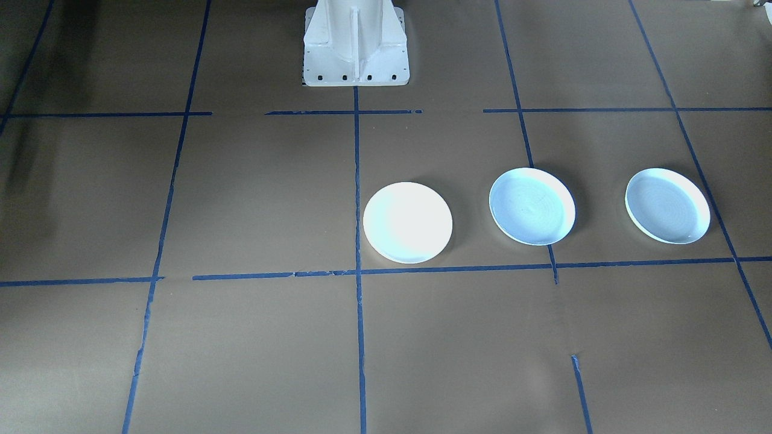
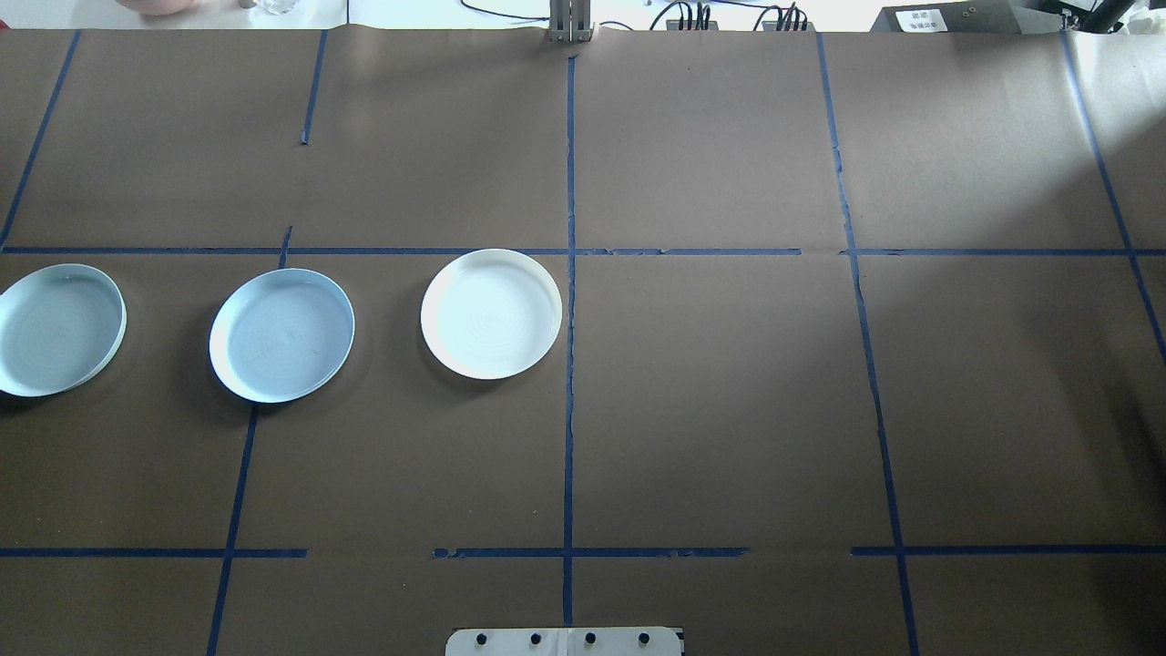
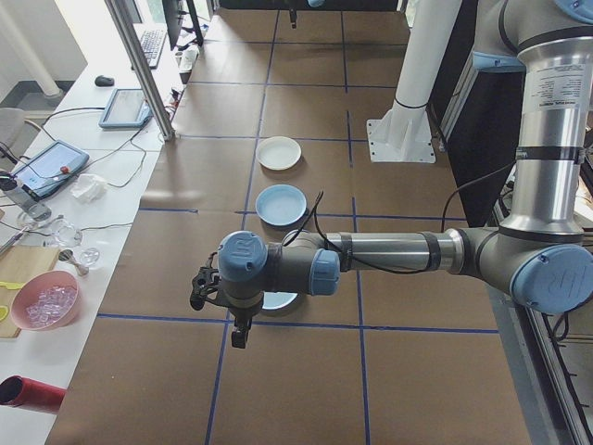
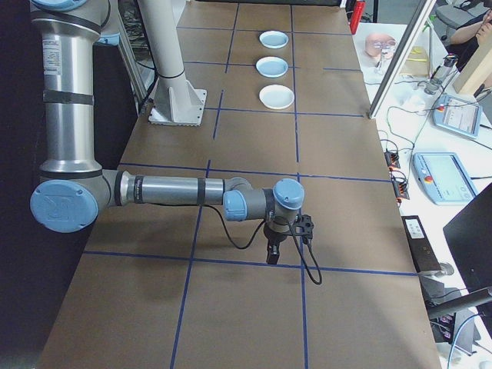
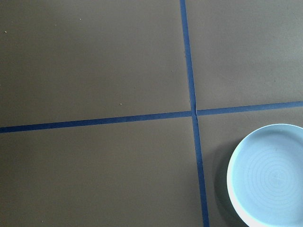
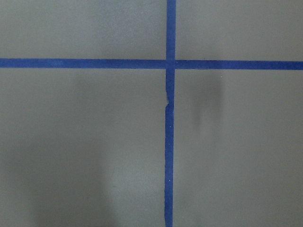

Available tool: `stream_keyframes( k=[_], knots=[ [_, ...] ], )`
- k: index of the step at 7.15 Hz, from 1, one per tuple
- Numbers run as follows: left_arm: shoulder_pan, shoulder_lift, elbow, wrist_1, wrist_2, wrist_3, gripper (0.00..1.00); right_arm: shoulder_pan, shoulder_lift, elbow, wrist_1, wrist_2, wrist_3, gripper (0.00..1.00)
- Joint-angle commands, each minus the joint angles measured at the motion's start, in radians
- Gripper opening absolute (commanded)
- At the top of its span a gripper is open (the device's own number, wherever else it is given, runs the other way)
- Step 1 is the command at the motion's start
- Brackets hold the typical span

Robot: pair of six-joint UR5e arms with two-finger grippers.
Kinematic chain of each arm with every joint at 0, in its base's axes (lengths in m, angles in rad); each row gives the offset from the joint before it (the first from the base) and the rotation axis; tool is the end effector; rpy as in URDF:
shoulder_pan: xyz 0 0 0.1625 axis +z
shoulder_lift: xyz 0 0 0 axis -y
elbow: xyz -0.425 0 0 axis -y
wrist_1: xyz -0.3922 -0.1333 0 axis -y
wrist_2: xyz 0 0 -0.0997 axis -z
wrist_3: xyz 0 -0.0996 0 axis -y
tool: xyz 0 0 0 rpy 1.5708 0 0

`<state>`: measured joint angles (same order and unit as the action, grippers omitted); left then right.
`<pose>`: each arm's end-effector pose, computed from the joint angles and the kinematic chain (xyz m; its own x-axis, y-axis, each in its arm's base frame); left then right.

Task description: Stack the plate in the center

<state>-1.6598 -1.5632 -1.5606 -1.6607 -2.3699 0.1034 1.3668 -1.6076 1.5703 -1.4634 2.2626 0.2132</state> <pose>-0.1055 -0.4859 0.6566 0.7046 0.0920 -0.7036 0.0160 0.9892 0.1455 -0.0292 -0.4853 0.6714 0.7710 0.0115 0.6368 0.0399 0.9970 -0.0662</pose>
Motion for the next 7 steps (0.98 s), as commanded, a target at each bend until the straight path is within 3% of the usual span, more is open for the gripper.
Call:
stream_keyframes(
  k=[1,3,6,7],
  knots=[
    [0.000,0.047,-0.016,-0.028,0.000,0.001,1.00,0.000,0.000,0.000,0.000,0.000,0.000,1.00],
    [0.000,0.048,-0.012,-0.018,-0.002,-0.008,1.00,0.000,0.000,0.000,0.000,0.000,0.000,1.00],
    [0.000,0.051,-0.041,-0.014,-0.098,-0.010,1.00,0.000,0.000,0.000,0.000,0.000,0.000,1.00],
    [-0.001,0.055,-0.039,-0.014,-0.097,-0.010,1.00,0.000,0.000,0.000,0.000,0.000,0.000,1.00]
  ],
)
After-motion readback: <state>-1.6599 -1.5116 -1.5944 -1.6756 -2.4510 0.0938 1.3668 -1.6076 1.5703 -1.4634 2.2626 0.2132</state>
